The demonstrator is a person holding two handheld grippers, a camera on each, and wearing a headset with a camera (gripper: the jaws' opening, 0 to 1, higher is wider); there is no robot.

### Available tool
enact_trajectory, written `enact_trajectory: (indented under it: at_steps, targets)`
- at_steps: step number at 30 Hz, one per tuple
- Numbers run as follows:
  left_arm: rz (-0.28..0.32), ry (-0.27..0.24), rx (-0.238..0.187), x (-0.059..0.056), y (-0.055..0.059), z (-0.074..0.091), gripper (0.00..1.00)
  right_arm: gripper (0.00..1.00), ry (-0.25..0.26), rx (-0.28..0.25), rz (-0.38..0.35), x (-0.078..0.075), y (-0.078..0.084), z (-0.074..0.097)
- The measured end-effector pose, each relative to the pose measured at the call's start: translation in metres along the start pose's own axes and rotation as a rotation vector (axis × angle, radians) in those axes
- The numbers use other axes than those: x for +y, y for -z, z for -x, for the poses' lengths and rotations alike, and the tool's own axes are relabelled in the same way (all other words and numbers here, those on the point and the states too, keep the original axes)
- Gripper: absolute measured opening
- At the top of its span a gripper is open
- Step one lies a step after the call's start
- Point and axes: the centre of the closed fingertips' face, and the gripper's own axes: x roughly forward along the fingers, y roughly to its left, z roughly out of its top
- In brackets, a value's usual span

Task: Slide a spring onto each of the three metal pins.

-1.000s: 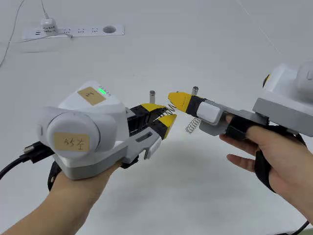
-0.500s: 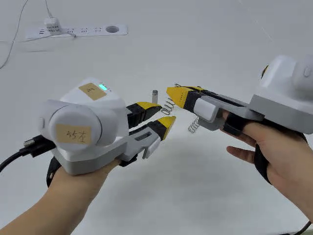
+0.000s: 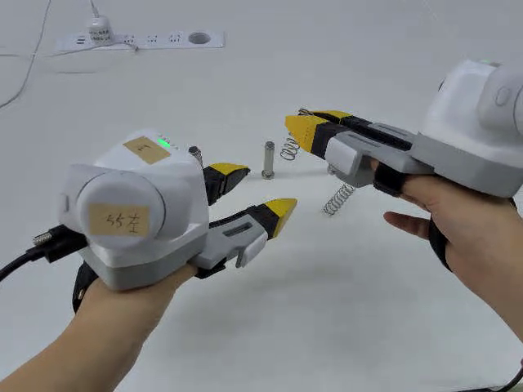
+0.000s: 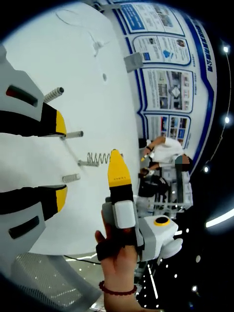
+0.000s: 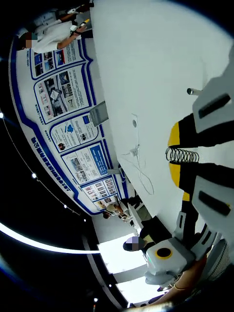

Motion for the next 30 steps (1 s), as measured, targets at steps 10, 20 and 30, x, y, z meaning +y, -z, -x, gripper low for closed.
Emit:
enact_trajectory:
  at_steps: [10, 20, 30]
  targets:
    - [-0.011, -0.033, 0.007, 0.011, 0.008, 0.006, 0.54, 0.11, 0.000, 0.023, 0.188, -0.003, 0.003, -0.021]
    - [-0.039, -0.052, 0.023, 0.012, 0.016, 0.007, 0.68, 0.11, 0.010, 0.047, 0.249, -0.012, 0.010, -0.039]
    - [-0.019, -0.074, 0.034, 0.019, 0.022, 0.009, 0.79, 0.11, 0.018, 0.068, 0.277, -0.018, 0.017, -0.048]
